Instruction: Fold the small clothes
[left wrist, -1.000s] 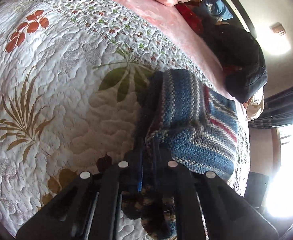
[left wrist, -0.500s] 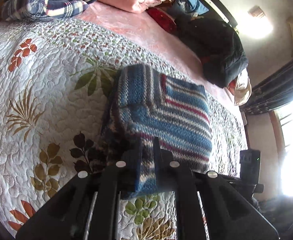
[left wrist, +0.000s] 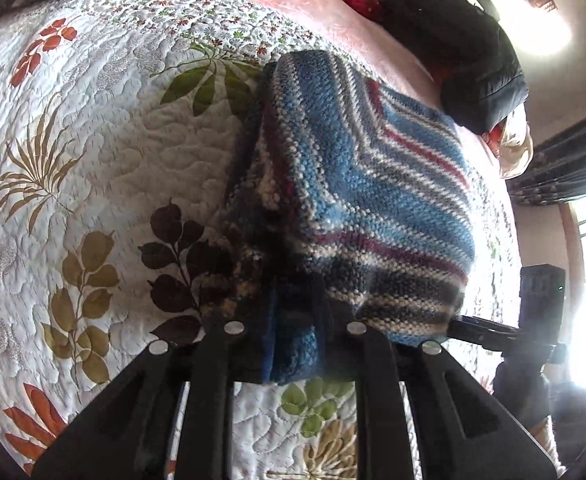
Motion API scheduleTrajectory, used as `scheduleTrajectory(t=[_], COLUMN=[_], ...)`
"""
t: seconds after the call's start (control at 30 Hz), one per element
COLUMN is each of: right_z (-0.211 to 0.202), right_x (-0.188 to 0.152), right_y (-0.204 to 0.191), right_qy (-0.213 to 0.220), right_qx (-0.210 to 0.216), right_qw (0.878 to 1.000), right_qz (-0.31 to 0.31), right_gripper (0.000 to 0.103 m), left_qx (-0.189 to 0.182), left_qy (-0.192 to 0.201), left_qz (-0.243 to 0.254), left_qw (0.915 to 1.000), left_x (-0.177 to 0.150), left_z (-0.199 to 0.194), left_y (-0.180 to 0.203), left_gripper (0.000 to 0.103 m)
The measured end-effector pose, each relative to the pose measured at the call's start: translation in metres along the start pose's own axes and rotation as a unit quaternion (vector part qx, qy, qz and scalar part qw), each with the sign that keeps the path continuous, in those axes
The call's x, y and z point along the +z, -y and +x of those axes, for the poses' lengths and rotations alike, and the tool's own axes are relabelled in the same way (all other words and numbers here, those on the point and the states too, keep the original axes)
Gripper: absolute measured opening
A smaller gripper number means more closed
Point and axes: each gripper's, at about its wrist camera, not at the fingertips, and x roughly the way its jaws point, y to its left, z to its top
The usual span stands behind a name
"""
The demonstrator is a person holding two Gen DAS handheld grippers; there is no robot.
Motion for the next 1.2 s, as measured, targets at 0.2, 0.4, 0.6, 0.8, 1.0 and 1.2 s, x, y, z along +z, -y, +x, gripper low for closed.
scheduleTrajectory(t=[0.2, 0.4, 0.6, 0.8, 1.0, 1.2], right_z=[-0.033, -0.032, -0.001, 0.026, 0.027, -0.027], right_x=[0.030, 0.064, 0.080, 0.087, 0.089, 0.067], right_y=[-0.001, 0.011, 0.017, 0.026, 0.021, 0.013], right_qy=[0.043, 0.042, 0.019, 0.013, 0.031, 0.018], right_qx=[0.012, 0.053, 0.072, 0.126, 0.157, 0.195], right_qw=[0.999, 0.997, 0.997, 0.991, 0.986, 0.980], right_qz=[0.001, 0.028, 0.027, 0.045, 0.051, -0.012], right_gripper=[0.076, 0.080, 0.087, 0.095, 0.068, 0.054], left_qx=[-0.040, -0.101, -0.119, -0.142, -0.128, -0.187], left_qy=[0.019, -0.036, -0.049, -0.072, -0.080, -0.073], left_qz=[-0.025, -0.079, -0.045, -0.003, 0.010, 0.015], left_qw=[0.9987, 0.9911, 0.9907, 0.9873, 0.9885, 0.9796], left_x=[0.044, 0.076, 0.081, 0.088, 0.076, 0.046], left_z=[-0.010, 0.036, 0.074, 0.092, 0.095, 0.076], left_y=[-0.009, -0.040, -0.041, -0.024, -0.006, 0.030], left_gripper=[0.072, 0.076, 0.084, 0.093, 0.054, 0.044])
